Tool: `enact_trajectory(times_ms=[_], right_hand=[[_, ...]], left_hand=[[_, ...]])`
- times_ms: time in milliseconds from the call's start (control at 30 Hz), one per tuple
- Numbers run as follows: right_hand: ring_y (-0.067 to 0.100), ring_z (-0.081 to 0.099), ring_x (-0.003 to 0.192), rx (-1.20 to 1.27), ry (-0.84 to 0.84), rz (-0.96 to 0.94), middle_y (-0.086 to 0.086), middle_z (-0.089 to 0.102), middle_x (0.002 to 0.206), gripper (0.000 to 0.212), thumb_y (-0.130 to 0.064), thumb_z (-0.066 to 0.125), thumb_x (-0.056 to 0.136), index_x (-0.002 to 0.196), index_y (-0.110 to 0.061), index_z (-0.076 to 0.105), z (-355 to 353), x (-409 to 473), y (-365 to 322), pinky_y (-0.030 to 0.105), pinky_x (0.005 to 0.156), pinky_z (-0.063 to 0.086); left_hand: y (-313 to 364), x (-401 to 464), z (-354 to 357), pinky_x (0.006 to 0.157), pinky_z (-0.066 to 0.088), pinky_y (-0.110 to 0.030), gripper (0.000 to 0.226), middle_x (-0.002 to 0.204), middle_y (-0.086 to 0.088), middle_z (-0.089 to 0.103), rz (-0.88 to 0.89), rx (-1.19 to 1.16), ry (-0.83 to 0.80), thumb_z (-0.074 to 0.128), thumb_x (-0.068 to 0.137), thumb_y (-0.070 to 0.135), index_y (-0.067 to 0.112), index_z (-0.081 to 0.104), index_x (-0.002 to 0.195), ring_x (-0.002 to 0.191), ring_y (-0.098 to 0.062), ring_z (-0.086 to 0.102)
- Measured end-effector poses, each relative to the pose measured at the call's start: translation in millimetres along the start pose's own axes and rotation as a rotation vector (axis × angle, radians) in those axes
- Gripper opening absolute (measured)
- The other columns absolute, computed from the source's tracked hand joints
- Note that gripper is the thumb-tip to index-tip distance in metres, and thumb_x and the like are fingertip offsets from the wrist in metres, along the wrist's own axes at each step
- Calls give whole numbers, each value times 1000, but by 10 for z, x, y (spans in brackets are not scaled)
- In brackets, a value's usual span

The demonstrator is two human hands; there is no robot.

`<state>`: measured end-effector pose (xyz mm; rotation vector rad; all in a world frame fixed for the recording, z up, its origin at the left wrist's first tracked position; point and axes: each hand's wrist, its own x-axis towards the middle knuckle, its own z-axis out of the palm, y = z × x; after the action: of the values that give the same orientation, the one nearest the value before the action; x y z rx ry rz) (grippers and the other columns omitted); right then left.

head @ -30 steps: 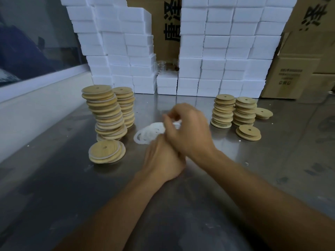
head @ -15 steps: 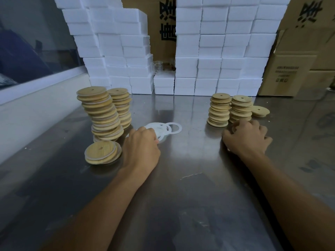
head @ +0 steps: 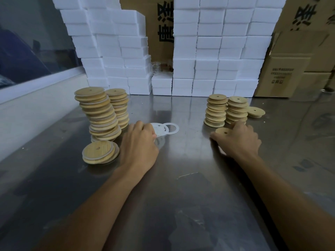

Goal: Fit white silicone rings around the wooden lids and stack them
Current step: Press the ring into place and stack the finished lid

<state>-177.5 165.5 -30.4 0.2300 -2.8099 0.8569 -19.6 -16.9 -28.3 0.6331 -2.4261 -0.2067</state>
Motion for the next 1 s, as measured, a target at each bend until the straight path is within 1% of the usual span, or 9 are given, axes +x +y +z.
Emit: enact_trajectory(times_ms=[167,267,333,400,467,567,700,833,1000], right_hand=[[12,37,99,305,6,-147,8,42,133,70,-38,84,70,129,-15,53,37,-95,-91,30,88,37],[15,54,102,484,-55,-158,4,49,126,73,-29,90,66,125,-24,46,64,-164,-162,32,90,49],[22,71,81,697,-162,-136,5,56,115,67,-23,90,67,116,-30,45,55,-212,-202,37,71,61],[25,73,62,834,-232,-158,8,59,108,56,-18,84,77,114,-30,44,48,-244,-216,34,54,60],[30,72,59,923,-280,-177,13,61,110,43,-16,68,92,122,-29,41,45,-264,-238,33,52,58],[34,72,62,991,-368,-171,18,63,110,32,-22,49,103,131,-23,33,51,-288,-275,35,56,59],[29,72,60,1031,-389,-180,20,70,93,33,-28,57,99,120,-4,55,79,-325,-323,31,54,59],[27,72,61,996,-312,-181,14,69,86,31,-35,55,99,107,-6,63,120,-309,-302,30,53,58],[25,68,53,947,-332,-262,9,69,91,25,-25,54,101,125,-21,54,115,-320,-300,35,50,58]], left_hand=[[60,-10,-52,70,37,-42,11,86,-10,56,120,-66,105,55,92,9,12,50,82,82,-30,48],[71,-28,-60,63,34,-38,16,79,-7,58,104,-188,152,52,95,10,17,44,83,73,-28,51],[65,-34,-34,60,39,-37,15,79,-5,62,50,-302,145,49,97,12,19,44,85,71,-24,54],[67,-30,-1,61,42,-25,18,76,-1,63,-3,-450,128,49,97,9,20,45,84,68,-14,55],[80,-29,19,60,39,-9,21,75,3,64,-54,-590,108,49,96,4,21,48,84,68,-5,57],[105,-26,50,65,43,-8,21,80,6,67,-115,-731,43,51,95,2,23,53,94,79,-6,63],[130,-20,53,62,48,-17,24,79,0,70,-198,-892,-21,56,92,1,25,59,94,70,-8,63],[150,-22,-16,47,43,-22,22,64,0,67,-294,-1151,-61,53,95,-1,15,63,84,47,-9,49],[174,-13,-57,47,42,-25,18,68,-4,68,-352,-1299,-127,53,96,1,12,60,85,63,-25,52]])
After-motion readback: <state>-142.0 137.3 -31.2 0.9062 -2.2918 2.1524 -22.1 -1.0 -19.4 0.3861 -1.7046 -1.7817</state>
